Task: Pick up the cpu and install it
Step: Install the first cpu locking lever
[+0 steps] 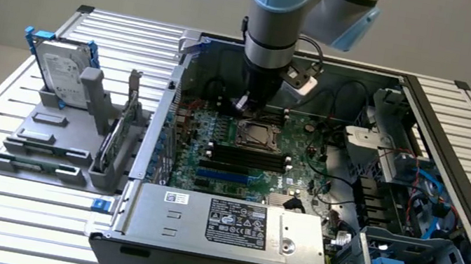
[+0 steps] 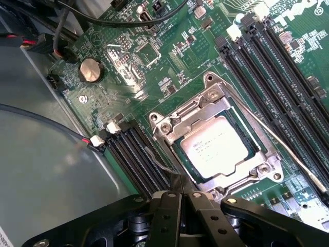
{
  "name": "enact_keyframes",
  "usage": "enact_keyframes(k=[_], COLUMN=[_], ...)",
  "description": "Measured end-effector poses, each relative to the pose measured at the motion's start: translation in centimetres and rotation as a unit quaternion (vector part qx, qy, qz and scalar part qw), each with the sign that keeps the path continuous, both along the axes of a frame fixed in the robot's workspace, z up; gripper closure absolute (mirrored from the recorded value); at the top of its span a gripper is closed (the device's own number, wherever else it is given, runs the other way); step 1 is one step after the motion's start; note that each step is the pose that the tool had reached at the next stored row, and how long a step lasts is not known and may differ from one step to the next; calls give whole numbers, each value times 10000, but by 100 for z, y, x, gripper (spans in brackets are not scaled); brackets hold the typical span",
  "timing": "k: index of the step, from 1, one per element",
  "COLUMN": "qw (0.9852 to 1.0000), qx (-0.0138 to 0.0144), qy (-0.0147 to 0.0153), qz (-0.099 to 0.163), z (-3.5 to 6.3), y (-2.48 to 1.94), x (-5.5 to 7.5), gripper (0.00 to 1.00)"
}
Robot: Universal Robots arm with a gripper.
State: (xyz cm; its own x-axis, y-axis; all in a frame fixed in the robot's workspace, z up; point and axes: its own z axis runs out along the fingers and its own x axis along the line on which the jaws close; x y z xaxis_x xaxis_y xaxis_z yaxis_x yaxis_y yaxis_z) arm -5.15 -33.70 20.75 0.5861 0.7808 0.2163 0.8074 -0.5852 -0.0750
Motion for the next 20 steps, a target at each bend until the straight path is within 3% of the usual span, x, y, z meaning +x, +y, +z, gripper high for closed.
enact_keyframes(k=[6,12,20], qw=[10000,10000,10000], qx=[16,34,42], qy=[45,60,72], qz=[0,0,0], z=[30,30,31], y=[0,10,55], x=[-44,-74,-86], gripper=[89,89,89])
